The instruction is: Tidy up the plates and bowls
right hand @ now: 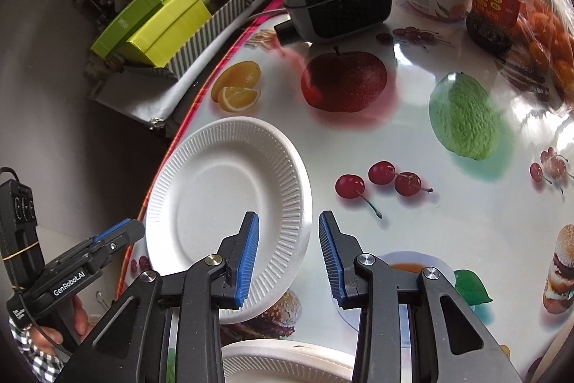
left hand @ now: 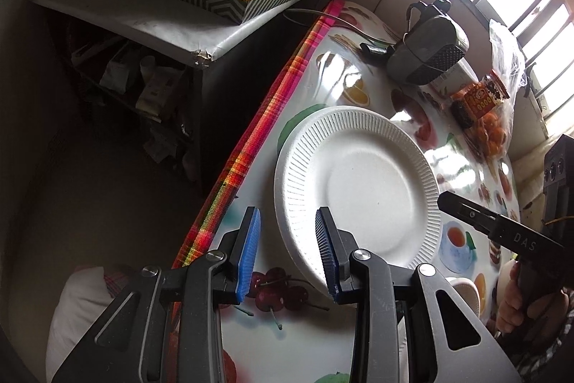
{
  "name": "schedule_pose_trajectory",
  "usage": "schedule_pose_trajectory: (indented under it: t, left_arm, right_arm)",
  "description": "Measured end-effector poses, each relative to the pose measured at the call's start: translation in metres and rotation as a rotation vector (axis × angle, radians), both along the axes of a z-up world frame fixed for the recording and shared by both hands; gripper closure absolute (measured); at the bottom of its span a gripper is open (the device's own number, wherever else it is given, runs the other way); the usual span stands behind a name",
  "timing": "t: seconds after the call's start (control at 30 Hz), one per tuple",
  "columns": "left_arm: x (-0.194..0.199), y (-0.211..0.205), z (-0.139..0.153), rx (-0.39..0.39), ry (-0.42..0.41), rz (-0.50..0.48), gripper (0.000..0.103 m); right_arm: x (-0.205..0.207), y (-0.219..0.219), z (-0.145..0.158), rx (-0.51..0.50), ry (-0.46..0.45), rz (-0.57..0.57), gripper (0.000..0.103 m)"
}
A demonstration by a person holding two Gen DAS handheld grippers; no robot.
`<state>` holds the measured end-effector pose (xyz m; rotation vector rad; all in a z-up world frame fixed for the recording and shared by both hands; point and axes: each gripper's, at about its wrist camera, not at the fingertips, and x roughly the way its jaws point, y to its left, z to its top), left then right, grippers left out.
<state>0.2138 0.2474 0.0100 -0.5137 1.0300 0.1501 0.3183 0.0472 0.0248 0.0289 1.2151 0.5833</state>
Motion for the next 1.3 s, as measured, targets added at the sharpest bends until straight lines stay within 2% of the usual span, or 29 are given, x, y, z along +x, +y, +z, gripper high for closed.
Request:
schedule_pose_trajectory:
  t: [0.23, 0.5, 0.67, 1.3]
  left_arm:
    - [0.004, -0.003, -0.005, -0.009, 0.015, -0.01, 0.077]
    - [0.006, -0.004, -0.007, -0.003, 0.024, -0.008, 0.087]
    - [0.005, -0.004, -0.006, -0.006, 0.02, -0.007, 0.088]
    - [0.0, -0.006, 0.005, 0.017, -0.001, -0.004, 0.088]
  right_arm:
    - [0.001, -0.001, -0.005, -0.008, 0.012, -0.006, 0.08]
    - [0.002, -0.001, -0.008, -0.016, 0.015, -0.005, 0.084]
    - [0.001, -0.002, -0.008, -0.019, 0.015, -0.008, 0.087]
    - [-0.003, -0.007, -0.002, 0.003, 0.003, -0.015, 0.087]
